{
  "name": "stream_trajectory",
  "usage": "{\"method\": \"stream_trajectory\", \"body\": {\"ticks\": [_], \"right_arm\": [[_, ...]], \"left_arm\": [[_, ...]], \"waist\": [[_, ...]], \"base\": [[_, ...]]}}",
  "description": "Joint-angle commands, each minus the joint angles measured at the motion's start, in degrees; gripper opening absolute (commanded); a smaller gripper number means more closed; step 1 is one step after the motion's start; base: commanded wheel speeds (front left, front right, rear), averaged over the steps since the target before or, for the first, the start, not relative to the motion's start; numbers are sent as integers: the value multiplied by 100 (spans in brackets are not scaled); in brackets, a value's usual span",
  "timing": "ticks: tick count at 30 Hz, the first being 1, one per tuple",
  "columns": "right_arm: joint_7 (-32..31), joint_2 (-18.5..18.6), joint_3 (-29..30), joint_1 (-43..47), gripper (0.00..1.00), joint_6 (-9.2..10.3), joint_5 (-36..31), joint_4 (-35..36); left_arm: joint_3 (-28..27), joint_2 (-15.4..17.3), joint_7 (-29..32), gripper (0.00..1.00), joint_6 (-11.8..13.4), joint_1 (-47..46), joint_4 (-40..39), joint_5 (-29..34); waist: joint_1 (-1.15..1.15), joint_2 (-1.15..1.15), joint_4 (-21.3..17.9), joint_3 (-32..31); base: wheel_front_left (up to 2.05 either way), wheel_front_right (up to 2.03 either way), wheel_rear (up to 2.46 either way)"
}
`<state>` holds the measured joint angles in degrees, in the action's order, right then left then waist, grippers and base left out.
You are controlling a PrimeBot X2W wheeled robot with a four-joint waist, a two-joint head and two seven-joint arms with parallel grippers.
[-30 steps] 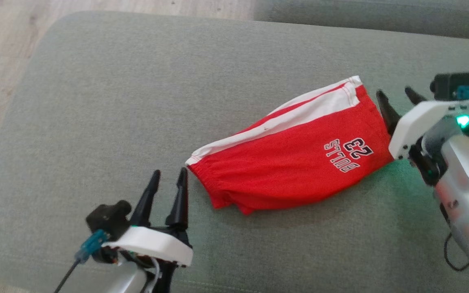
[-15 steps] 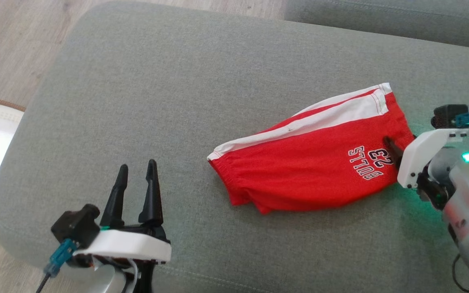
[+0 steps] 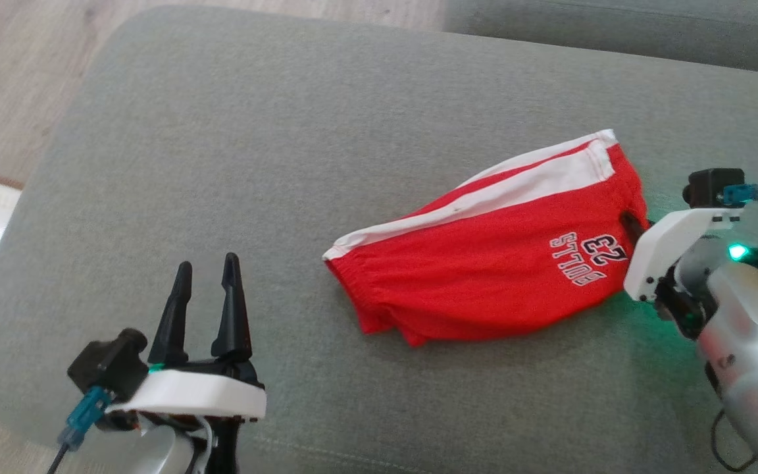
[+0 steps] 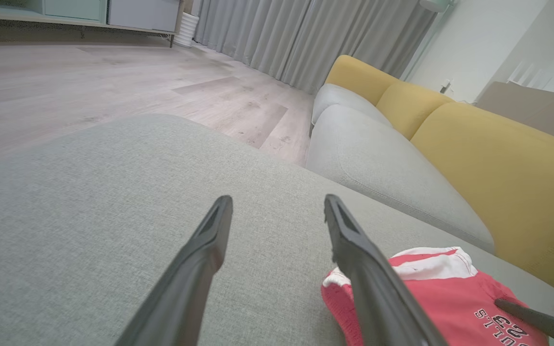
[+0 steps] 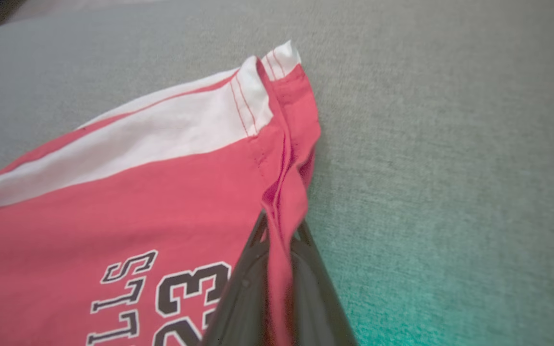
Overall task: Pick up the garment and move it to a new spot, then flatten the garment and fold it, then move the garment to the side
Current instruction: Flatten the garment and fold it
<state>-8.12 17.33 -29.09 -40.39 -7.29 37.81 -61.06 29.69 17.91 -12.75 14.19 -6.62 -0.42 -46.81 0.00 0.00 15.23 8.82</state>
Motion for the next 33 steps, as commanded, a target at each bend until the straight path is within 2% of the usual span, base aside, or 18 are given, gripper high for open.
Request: {"method": "stream_trajectory", "body": {"ticks": [1, 9, 11, 19, 26, 33], "right_arm": [[175, -38, -28, -25, 0, -20, 15, 164], [843, -158, 140, 304, 0, -20, 191, 702], [917, -148, 191, 386, 0, -20, 199, 765], [1418, -284, 943, 1269, 0, -20, 219, 1271], [1490, -567, 1651, 1974, 0, -20, -78, 1784], [1158, -817, 2195, 2040, 0, -20, -699, 2456]], "left_arm": [[-234, 162, -62, 100, 47, -128, -207, 66], [-243, 213, -54, 100, 99, -29, -238, 87], [-241, 219, -51, 100, 104, -20, -248, 91], [-254, 266, -47, 100, 161, 35, -291, 123], [-220, 274, -34, 100, 186, 1, -298, 160], [-176, 224, -26, 100, 173, -35, -225, 152]], "waist": [[0, 0, -145, -71], [0, 0, -913, -335], [0, 0, -1005, -354], [0, 0, -1660, -369], [0, 0, -1775, -274], [0, 0, -1482, -324]], "base": [[0, 0, 0], [0, 0, 0], [0, 0, 0], [0, 0, 0], [0, 0, 0], [0, 0, 0]]}}
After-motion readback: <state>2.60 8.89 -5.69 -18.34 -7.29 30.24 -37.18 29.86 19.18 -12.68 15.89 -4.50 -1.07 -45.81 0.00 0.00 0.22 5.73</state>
